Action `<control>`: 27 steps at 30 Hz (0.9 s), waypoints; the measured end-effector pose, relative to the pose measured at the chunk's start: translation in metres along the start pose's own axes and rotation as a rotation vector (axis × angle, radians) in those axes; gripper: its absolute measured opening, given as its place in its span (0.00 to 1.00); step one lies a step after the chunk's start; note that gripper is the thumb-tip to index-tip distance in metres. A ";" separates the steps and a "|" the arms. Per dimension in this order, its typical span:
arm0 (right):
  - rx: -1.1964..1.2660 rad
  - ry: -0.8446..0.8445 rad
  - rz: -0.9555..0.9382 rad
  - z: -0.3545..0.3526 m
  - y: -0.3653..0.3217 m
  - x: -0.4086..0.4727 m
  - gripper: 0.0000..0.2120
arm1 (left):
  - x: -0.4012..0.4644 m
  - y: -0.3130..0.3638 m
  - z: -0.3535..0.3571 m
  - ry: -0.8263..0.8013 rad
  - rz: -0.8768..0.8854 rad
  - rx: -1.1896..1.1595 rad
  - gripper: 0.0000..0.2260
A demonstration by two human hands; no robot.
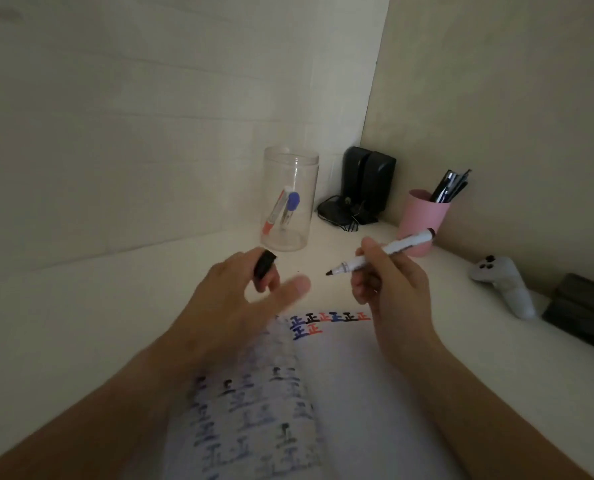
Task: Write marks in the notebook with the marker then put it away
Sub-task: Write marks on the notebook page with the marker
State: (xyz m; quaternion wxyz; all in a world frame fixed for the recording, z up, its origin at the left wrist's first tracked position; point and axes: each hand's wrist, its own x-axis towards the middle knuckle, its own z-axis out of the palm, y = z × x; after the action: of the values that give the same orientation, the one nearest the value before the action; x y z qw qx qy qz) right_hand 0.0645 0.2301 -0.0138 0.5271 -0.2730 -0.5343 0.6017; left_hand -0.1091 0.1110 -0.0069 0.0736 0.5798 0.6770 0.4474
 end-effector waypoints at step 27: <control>-0.562 -0.142 0.018 -0.023 0.009 -0.020 0.03 | 0.000 -0.001 0.017 -0.364 -0.010 0.259 0.29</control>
State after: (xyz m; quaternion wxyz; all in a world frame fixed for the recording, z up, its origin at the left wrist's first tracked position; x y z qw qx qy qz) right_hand 0.0884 0.2207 -0.0334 0.3865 -0.3702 -0.7132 0.4527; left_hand -0.0991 0.1200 -0.0180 0.1216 0.6522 0.7072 0.2445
